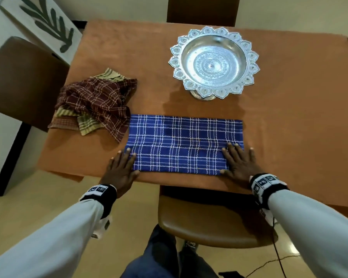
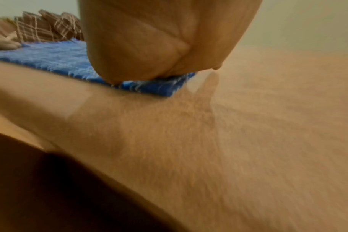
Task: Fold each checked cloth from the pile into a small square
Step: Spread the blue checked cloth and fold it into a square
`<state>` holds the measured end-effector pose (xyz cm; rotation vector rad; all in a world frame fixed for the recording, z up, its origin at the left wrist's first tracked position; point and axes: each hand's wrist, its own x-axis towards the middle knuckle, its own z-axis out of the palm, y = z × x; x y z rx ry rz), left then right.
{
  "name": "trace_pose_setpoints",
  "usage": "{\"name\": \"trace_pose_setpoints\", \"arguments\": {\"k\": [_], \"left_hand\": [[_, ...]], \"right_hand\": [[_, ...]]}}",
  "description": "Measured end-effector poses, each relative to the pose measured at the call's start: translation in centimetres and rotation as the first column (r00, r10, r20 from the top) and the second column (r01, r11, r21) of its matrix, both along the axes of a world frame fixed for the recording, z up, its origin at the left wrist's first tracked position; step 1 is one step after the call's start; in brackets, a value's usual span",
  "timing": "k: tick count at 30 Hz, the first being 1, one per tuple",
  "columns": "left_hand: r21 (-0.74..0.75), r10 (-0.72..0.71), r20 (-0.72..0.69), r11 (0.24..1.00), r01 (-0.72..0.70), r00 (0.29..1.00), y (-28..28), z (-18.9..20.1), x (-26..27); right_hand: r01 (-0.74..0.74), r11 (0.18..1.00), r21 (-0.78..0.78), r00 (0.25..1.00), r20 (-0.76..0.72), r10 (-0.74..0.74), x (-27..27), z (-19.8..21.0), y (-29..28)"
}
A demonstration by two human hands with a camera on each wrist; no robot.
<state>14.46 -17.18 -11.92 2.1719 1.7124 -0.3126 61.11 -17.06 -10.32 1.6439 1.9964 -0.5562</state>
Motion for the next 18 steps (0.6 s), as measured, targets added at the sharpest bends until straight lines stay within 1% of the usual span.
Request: {"name": "trace_pose_setpoints", "arguments": {"k": [1,2,3,5,7,8,9,11,12,13,14,16,18], "left_hand": [[-0.006,0.105,0.053,0.994,-0.105,0.993,0.1,0.5,0.4],[0.004,0.231,0.114,0.973,-0.233,0.966,0.6,1.1,1.2],[0.001,0.362,0.165,0.93,-0.367,0.917,1.2,1.6,2.3],[-0.078,0.597,0.181,0.801,-0.594,0.781,2.4,2.7,4.6],[-0.224,0.767,0.137,0.64,-0.735,0.627,3.9,3.1,6.2],[-0.279,0.807,0.1,0.585,-0.762,0.583,4.4,3.3,6.6],[-0.314,0.822,0.07,0.556,-0.77,0.565,4.8,3.6,6.8],[-0.359,0.82,0.079,0.554,-0.751,0.567,5.4,3.6,6.7],[-0.375,0.818,0.127,0.564,-0.736,0.562,5.6,3.8,6.6],[-0.384,0.801,0.209,0.595,-0.706,0.562,5.9,4.0,6.7],[-0.377,0.757,0.313,0.653,-0.657,0.573,6.2,4.7,6.9],[-0.305,0.642,0.482,0.761,-0.572,0.597,7.8,6.3,7.4],[-0.212,0.561,0.584,0.803,-0.556,0.587,11.0,8.7,7.8]], "right_hand": [[0.019,1.0,0.024,0.999,-0.048,-0.018,-0.2,0.8,0.9],[0.049,0.996,0.077,0.993,-0.109,-0.04,-0.8,1.7,2.3],[0.081,0.987,0.14,0.985,-0.16,-0.058,-1.4,2.3,4.0],[0.151,0.96,0.237,0.977,-0.184,-0.109,-2.5,3.0,7.6],[0.23,0.949,0.216,0.969,-0.136,-0.204,-2.9,2.9,10.8],[0.256,0.95,0.181,0.966,-0.095,-0.242,-3.0,2.9,11.7],[0.258,0.951,0.167,0.966,-0.058,-0.252,-2.9,2.7,12.5],[0.223,0.959,0.173,0.973,0.013,-0.229,-2.6,2.3,13.2],[0.21,0.961,0.178,0.976,0.026,-0.218,-2.5,2.3,13.5],[0.217,0.961,0.171,0.975,0.014,-0.222,-2.1,2.3,13.7],[0.234,0.959,0.16,0.972,-0.011,-0.235,-1.7,2.3,13.8],[0.295,0.948,0.118,0.953,-0.101,-0.284,-0.7,2.9,13.7],[0.394,0.917,0.067,0.893,-0.262,-0.365,-0.2,4.3,12.8]]}}
